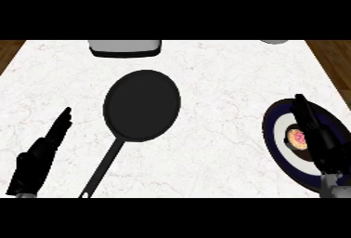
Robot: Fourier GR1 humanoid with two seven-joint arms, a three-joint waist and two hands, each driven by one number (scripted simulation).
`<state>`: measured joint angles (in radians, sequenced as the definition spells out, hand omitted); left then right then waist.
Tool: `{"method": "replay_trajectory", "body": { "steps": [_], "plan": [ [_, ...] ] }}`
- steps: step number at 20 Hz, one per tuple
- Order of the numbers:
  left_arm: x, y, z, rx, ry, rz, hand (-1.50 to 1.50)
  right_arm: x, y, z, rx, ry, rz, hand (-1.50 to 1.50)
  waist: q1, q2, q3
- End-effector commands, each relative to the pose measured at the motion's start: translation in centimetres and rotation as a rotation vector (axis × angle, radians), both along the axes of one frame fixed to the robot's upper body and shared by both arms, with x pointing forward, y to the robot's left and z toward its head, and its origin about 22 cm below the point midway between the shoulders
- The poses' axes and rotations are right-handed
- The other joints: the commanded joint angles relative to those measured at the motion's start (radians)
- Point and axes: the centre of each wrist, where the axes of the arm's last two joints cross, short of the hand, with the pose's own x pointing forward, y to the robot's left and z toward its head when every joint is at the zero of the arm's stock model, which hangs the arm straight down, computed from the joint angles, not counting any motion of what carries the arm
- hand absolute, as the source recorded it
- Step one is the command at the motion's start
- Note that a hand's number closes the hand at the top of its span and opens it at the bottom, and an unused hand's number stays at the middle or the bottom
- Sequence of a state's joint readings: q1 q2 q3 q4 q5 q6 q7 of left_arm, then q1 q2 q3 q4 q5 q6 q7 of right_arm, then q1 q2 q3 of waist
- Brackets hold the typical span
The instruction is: Pick the bell pepper from the plate and place it in the pan
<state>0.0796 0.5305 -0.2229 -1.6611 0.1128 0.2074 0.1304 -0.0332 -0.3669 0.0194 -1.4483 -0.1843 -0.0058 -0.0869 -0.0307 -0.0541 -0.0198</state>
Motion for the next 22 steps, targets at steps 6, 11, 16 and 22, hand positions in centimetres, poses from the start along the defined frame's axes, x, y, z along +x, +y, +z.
{"method": "replay_trajectory", "body": {
  "steps": [6, 11, 16, 22],
  "plan": [
    [0.2, 0.1, -0.5, 0.036, -0.055, 0.069, 0.00, 1.6, -10.0, 8.6, 0.152, -0.247, -0.674, -1.50, 0.011, 0.051, 0.018],
    [-0.3, 0.5, -0.9, -0.005, 0.009, 0.109, 0.00, -6.4, -14.5, 2.5, 0.009, 0.112, -1.171, -1.50, -0.041, 0.046, 0.015],
    [-1.6, 0.0, -1.9, 0.007, 0.009, 0.091, 0.00, -11.1, -14.3, 4.9, -0.336, 0.363, -1.022, -1.50, -0.002, 0.048, 0.014],
    [0.1, -1.5, -2.6, -0.016, -0.002, 0.068, 0.00, -10.0, -13.1, 11.6, -0.455, 0.537, -0.827, -1.50, 0.011, 0.054, 0.016]
  ]
}}
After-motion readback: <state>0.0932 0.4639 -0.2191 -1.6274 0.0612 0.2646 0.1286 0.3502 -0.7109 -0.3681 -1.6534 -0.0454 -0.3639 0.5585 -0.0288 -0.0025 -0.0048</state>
